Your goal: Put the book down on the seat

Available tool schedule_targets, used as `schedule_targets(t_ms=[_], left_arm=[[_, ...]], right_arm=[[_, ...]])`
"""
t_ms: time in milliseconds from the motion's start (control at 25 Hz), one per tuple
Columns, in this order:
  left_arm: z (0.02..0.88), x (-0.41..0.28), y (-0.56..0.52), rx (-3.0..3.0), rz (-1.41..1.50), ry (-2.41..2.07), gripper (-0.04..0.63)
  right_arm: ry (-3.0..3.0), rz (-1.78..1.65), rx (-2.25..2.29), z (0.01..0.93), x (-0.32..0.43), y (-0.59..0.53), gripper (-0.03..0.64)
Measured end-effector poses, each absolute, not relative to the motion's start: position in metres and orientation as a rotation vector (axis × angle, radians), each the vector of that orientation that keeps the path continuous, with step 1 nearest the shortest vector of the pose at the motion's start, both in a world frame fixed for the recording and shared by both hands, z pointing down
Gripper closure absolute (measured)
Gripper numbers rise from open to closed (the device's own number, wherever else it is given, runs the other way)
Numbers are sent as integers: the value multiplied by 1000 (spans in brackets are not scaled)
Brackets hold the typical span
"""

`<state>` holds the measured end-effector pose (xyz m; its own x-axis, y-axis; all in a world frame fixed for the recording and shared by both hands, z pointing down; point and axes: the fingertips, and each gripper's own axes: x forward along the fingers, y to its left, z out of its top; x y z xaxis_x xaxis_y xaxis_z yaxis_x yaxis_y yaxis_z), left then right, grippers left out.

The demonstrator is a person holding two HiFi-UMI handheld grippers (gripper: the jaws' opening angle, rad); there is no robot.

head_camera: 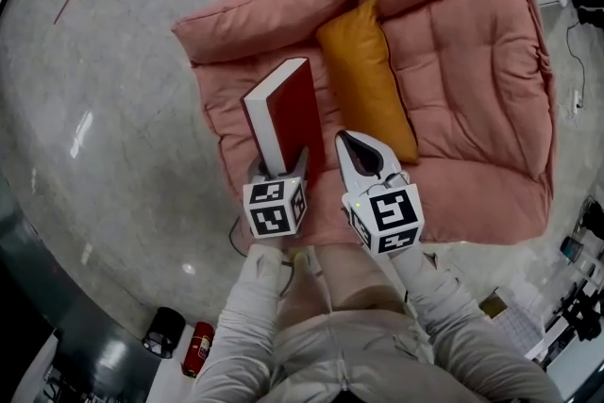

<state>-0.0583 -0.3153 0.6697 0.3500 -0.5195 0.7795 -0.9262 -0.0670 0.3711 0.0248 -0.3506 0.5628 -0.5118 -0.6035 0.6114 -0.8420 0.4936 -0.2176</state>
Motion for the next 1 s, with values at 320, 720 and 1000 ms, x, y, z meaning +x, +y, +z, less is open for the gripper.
schedule_targets(t_ms=[320,720,1000], left_arm=[[705,-47,-327,1707,621,-1226,347],[739,-38,-329,1638,633,-1132,346],[738,-51,-328,1604,640,-1174,264]], right_arm=[[-2255,728,1207,583,30,-356,617],[-2233,747,1214,594,30,-351,617],[-2245,739,1207,590,22,-355,617]])
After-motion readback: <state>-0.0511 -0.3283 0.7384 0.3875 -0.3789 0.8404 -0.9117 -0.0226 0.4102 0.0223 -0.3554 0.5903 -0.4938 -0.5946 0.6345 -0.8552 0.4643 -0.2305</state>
